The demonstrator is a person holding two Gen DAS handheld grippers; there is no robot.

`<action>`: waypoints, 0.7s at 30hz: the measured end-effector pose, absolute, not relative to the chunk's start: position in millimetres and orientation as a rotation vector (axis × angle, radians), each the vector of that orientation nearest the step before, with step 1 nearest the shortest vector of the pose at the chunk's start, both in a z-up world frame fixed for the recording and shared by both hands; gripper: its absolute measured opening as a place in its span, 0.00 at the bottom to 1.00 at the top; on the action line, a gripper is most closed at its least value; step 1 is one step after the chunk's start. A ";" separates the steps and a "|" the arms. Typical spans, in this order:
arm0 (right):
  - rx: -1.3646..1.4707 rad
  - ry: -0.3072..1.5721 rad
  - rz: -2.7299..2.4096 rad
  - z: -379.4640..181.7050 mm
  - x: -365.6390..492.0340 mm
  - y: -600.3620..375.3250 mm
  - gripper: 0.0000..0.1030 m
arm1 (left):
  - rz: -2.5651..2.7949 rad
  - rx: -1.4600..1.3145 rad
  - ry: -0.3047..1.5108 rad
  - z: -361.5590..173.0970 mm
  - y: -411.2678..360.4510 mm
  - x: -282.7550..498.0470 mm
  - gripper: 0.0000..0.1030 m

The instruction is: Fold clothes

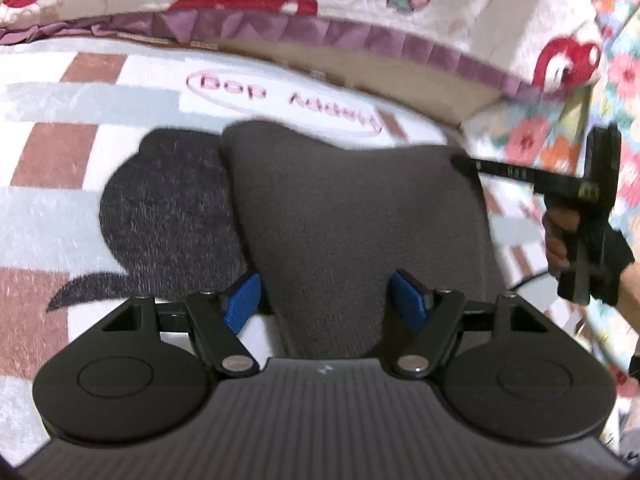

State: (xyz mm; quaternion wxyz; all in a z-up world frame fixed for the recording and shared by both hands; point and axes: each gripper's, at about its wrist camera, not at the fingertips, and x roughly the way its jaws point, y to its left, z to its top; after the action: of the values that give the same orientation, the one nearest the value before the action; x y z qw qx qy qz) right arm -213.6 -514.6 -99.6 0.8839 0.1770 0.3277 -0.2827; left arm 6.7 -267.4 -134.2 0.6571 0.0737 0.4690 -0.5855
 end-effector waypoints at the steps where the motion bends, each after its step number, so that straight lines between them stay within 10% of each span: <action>1: 0.406 0.673 -0.573 -102.5 -219.4 -512.5 0.17 | -1.317 0.176 1.063 -135.4 -268.4 5.2 0.71; 5: 0.556 0.634 -0.508 -114.0 -242.9 -504.1 0.50 | -1.298 0.194 1.043 -135.6 -270.0 -0.9 0.72; 21: 0.877 0.590 -0.284 -150.0 -323.0 -432.6 0.53 | -1.127 0.330 0.924 -118.8 -269.0 -40.4 0.72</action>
State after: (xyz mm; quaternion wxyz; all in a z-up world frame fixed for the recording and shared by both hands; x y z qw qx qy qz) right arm -323.0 -432.6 -150.0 0.8539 0.4171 0.2804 -0.1351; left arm -40.4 -269.0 -118.8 0.7338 0.1499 0.4202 -0.5123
